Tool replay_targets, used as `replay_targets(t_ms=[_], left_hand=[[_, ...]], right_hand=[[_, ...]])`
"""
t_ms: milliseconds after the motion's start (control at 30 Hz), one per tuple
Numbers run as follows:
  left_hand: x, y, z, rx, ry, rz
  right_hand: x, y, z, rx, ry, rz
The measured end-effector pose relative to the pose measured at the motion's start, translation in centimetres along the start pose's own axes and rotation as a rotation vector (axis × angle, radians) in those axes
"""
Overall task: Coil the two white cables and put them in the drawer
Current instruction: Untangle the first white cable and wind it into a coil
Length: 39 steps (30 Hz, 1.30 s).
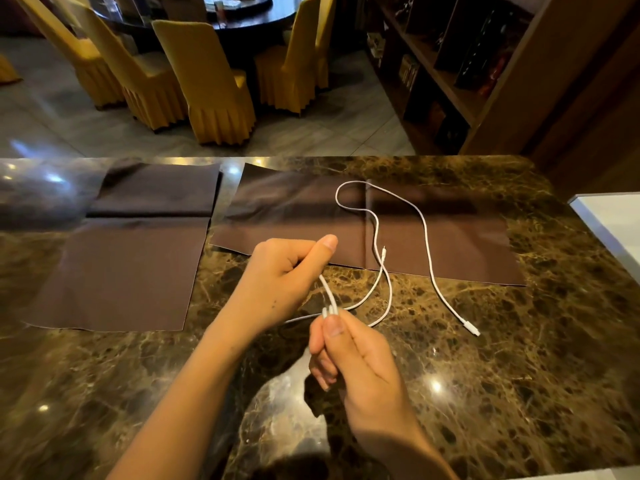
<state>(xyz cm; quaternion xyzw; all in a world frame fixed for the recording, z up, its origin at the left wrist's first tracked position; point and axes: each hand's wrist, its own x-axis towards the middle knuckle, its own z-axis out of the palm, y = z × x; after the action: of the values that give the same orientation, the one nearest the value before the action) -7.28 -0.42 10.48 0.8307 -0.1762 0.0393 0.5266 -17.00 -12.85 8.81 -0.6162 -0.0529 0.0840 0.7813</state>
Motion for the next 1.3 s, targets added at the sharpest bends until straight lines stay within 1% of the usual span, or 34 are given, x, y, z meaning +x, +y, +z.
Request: replay_targets(t_ms=[133,300,400,500,633,767,933,1133,1300], left_hand=[[-1.3,-0.2,1.9,-0.188,-0.011,-0.054],[-3.6,1.3,4.2,-0.48,0.004,-0.119],[-4.7,1.9,5.0,-0.591,0.052,-0.133],[-5.2,1.8,5.5,-0.642,0.09,-0.134],[-5.6,2.0,6.0,-0.584,0.132,-0.051],[-6.1,2.2,6.6,-0.479,0.17,-0.128],[-6.8,2.5,6.7,-0.324,0.123,-0.231],[-7.5,2.9,5.7,-0.188,0.065,-0.244],[-8.2,3.1,5.0,-0.131,0.007,-0.226]], right_hand=[[-0.3,-1.3,-0.1,0.215,-0.043,0.01],[0.2,-3.6,-0.7,0.488,-0.133,-0.042],[0.8,-4.9,-1.1,0.589,-0.116,-0.018],[1.7,-5.7,-1.4,0.635,-0.118,-0.008],[3.0,-6.4,-1.7,0.611,-0.115,0.004],[4.5,-6.8,-1.8,0.63,-0.083,0.001],[6.0,-6.3,-2.0,0.561,-0.033,-0.015],[6.4,-4.8,-2.0,0.457,0.009,-0.029],[6.6,-4.0,-2.1,0.391,0.024,-0.049]])
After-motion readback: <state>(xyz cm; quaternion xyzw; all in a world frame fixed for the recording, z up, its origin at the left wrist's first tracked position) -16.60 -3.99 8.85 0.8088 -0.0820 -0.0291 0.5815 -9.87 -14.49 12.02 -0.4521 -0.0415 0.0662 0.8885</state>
